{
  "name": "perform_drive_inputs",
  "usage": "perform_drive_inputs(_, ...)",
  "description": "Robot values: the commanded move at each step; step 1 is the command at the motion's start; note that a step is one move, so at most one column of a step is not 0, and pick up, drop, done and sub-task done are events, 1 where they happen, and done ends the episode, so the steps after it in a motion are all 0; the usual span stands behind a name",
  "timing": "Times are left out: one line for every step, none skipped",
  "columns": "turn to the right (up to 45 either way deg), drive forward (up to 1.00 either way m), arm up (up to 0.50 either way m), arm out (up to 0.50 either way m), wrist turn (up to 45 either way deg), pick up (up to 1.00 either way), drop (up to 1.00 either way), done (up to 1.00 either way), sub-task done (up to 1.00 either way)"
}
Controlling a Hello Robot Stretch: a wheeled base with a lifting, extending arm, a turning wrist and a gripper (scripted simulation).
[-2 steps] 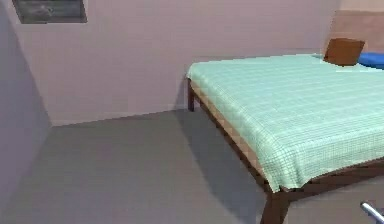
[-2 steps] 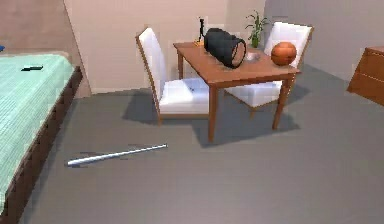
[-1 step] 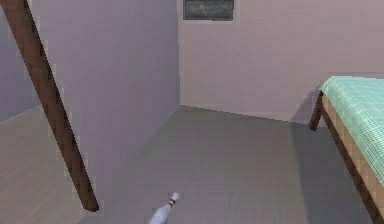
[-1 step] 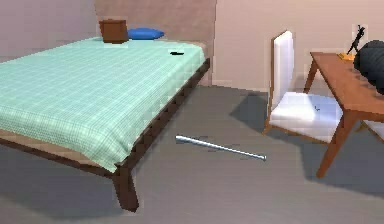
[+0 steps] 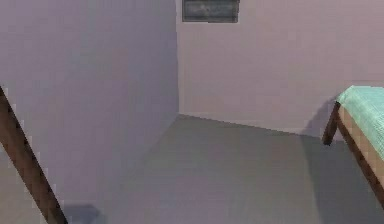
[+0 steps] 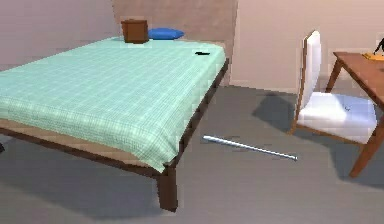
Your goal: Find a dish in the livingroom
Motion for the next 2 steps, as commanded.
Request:
perform_drive_inputs(-45.0, 0.0, 0.0, 0.0, 0.0, 0.0, 0.0, 0.0, 0.0)
perform_drive_inputs(-27.0, 0.0, 0.0, 0.0, 0.0, 0.0, 0.0, 0.0, 0.0)
